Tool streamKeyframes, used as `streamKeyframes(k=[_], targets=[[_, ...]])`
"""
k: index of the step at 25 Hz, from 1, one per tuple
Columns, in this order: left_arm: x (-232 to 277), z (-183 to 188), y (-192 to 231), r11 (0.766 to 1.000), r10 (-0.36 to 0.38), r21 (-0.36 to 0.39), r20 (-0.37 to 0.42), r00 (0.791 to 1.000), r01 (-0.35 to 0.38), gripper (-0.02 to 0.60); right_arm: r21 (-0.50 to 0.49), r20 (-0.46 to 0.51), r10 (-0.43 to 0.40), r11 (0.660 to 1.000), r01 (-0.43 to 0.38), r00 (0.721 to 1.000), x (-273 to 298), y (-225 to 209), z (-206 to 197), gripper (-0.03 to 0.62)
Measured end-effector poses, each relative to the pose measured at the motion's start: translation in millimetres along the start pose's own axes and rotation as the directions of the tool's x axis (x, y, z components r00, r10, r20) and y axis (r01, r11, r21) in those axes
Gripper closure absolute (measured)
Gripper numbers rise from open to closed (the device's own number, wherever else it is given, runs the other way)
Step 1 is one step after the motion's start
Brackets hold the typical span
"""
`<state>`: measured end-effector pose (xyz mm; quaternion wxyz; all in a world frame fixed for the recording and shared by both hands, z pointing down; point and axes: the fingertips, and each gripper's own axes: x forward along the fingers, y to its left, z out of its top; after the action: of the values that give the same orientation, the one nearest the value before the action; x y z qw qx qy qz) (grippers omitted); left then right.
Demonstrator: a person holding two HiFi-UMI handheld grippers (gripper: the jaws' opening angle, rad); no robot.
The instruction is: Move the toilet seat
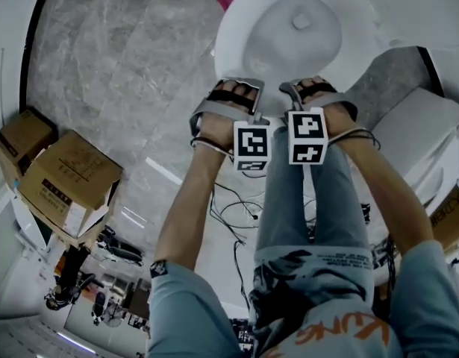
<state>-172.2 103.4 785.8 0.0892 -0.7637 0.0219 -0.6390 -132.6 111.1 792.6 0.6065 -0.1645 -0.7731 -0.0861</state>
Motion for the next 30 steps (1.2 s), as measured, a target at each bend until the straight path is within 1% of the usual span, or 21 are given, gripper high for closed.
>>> streamKeyframes(k=[3, 8, 15, 20, 22, 24, 26, 30], targets=[[-14, 5, 7, 1.000, 0.005, 0.023, 0.011, 1.000, -0.006, 0.262, 0.026, -0.010, -0.050, 0.998, 0.050, 0.999, -11, -4, -1, 0.275], [-44, 16, 15, 0.997, 0.011, 0.072, 0.018, 1.000, -0.012, 0.290, 0.059, -0.016, -0.103, 0.993, 0.104, 0.995, -38, -6, 0, 0.287], [-92, 30, 41, 0.997, 0.037, 0.062, 0.013, 0.999, -0.038, 0.316, 0.110, 0.004, -0.158, 0.981, 0.157, 0.987, -84, -14, -3, 0.301], [-121, 38, 64, 0.998, 0.040, 0.055, 0.003, 0.999, -0.040, 0.316, 0.143, 0.027, -0.182, 0.974, 0.176, 0.983, -113, -23, -10, 0.311], [-131, 44, 68, 0.996, 0.038, 0.081, -0.002, 0.999, -0.038, 0.322, 0.159, 0.039, -0.187, 0.971, 0.179, 0.982, -123, -23, -12, 0.315], [-140, 49, 73, 0.990, 0.033, 0.134, -0.012, 0.999, -0.031, 0.337, 0.170, 0.046, -0.193, 0.968, 0.182, 0.980, -133, -25, -13, 0.318], [-147, 56, 80, 0.985, 0.025, 0.173, -0.020, 1.000, -0.021, 0.341, 0.182, 0.050, -0.199, 0.965, 0.187, 0.979, -143, -27, -18, 0.322], [-163, 69, 96, 0.981, 0.021, 0.196, -0.021, 1.000, -0.016, 0.341, 0.217, 0.075, -0.216, 0.956, 0.195, 0.974, -165, -31, -26, 0.332]])
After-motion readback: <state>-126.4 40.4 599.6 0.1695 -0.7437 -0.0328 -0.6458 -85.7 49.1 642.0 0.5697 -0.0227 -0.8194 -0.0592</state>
